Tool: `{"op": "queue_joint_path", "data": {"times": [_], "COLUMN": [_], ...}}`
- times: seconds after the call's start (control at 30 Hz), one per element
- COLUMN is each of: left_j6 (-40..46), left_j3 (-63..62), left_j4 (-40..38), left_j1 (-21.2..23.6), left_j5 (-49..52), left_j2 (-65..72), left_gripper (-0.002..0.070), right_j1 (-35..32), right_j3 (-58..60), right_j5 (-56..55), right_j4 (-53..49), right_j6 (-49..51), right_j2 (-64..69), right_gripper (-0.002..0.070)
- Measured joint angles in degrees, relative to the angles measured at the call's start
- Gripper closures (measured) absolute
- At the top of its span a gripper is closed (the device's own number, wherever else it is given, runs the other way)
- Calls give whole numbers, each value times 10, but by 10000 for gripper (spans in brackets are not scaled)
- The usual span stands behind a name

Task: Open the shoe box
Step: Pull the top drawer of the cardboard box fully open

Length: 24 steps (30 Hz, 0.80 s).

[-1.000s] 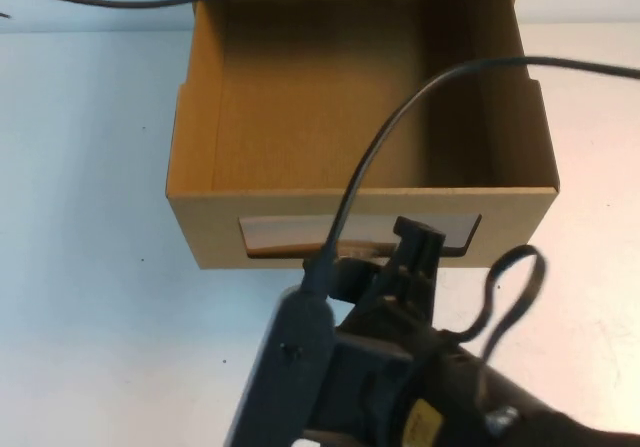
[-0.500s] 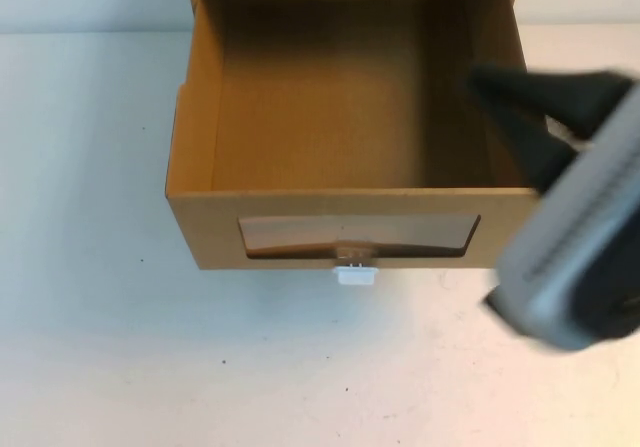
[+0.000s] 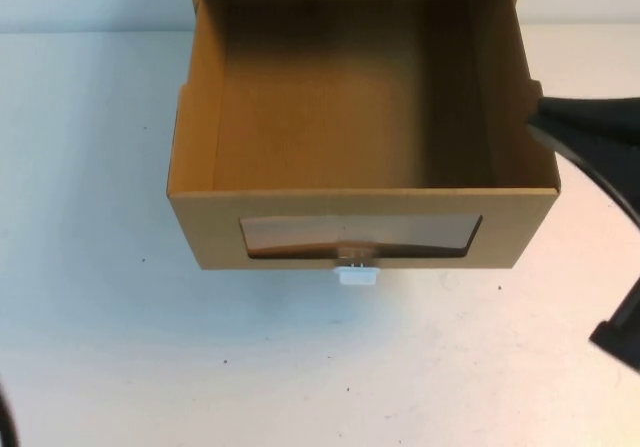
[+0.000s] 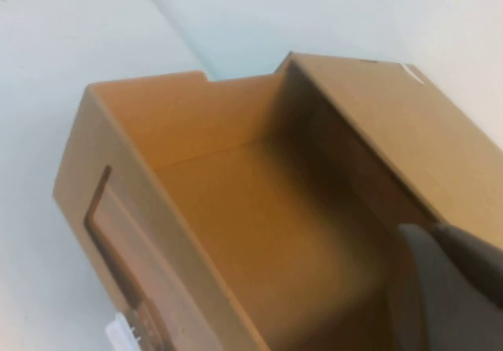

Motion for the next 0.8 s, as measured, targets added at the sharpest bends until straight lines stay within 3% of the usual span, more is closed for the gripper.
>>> {"op": "queue_joint_path", "data": {"times": [0.17, 0.37, 0.8], "left_j6": [-12, -14, -19], "left_j3": [187, 337, 379], "left_j4": [18, 21, 22], "left_j1": [0, 0, 0], "left_j5": [-123, -196, -215], "left_j2": [-111, -149, -149], "left_gripper": [680, 680, 680], "right_j1": [-31, -87, -101], "right_j3": [3, 54, 58], "right_j5": [-26, -105, -153], "right_j4": [28, 50, -82], "right_j6": [-4, -4, 6], "right_j2": [-10, -4, 1], "right_gripper": [689, 689, 689]}}
